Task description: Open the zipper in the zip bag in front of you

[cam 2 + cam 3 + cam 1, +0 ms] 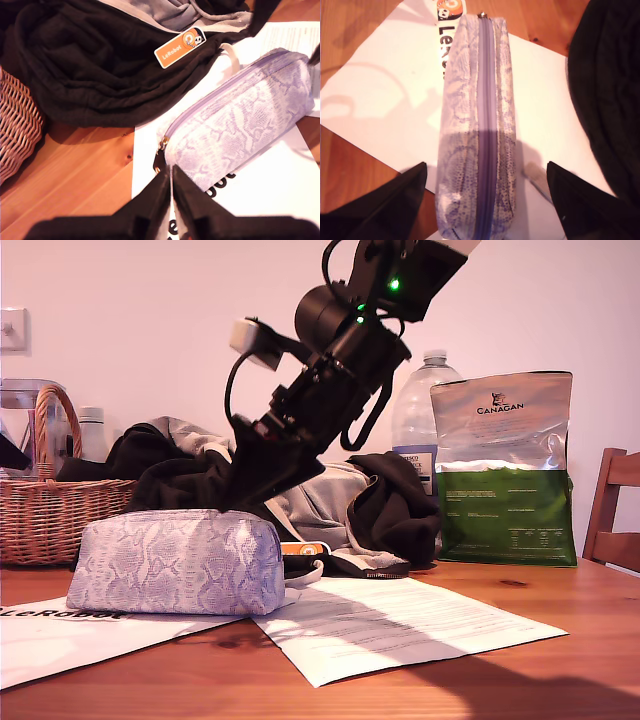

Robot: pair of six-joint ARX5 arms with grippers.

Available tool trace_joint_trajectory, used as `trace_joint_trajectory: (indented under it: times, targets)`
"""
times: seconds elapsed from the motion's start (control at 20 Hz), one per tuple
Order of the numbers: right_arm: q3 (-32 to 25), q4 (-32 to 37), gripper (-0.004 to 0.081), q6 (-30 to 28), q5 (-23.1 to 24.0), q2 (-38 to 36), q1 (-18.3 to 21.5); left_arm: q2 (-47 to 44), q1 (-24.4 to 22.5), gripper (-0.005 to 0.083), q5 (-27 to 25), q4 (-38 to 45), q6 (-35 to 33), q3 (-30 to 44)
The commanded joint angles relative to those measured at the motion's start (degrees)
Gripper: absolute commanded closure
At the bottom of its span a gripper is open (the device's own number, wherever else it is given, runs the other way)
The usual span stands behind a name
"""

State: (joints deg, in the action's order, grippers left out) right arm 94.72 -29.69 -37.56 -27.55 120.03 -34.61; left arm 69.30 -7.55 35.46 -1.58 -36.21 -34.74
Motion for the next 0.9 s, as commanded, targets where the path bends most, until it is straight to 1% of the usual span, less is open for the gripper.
trace_joint_trajectory:
  times: [0.0,0.25,0.35,0.4,0.5,0.55,0.65,0.75,0.85]
  targets:
    - [0.33,-0.50,0.0076,-0.15,-0.07,3.26,0.04,1.62,-0.22,0.0782,0.04,0.61,-0.02,-0.33]
    - [0.33,-0.11,0.0077,-0.09,-0.28,4.85,0.17,4.46,-0.22,0.0782,0.09,1.33,-0.02,-0.33]
    - [0.33,-0.37,0.0077,-1.68,-0.15,4.85,0.15,4.50,-0.22,0.0782,0.07,1.55,0.00,-0.33]
    - [0.33,-0.35,0.0087,-1.66,0.11,4.85,0.13,4.50,-0.22,0.0782,0.07,1.57,0.00,-0.33]
    - [0.33,-0.44,0.0112,-1.07,2.67,4.85,0.13,4.50,-0.22,0.0782,0.09,1.60,0.00,-0.33]
    - [0.33,-1.14,0.0136,-1.03,2.86,4.83,0.13,4.50,-0.22,0.0783,0.09,1.64,0.00,-0.33]
    - [0.33,-2.47,0.0136,0.00,2.64,4.83,0.13,4.50,-0.22,0.0783,0.09,1.62,0.02,-0.33]
    - [0.33,-2.38,0.0137,-0.33,2.62,4.83,-0.02,4.50,-0.22,0.0783,0.07,1.64,0.17,-0.33]
    - [0.33,-2.64,0.0137,-0.42,2.58,4.83,-0.96,4.50,-0.22,0.0783,0.07,1.64,0.17,-0.33]
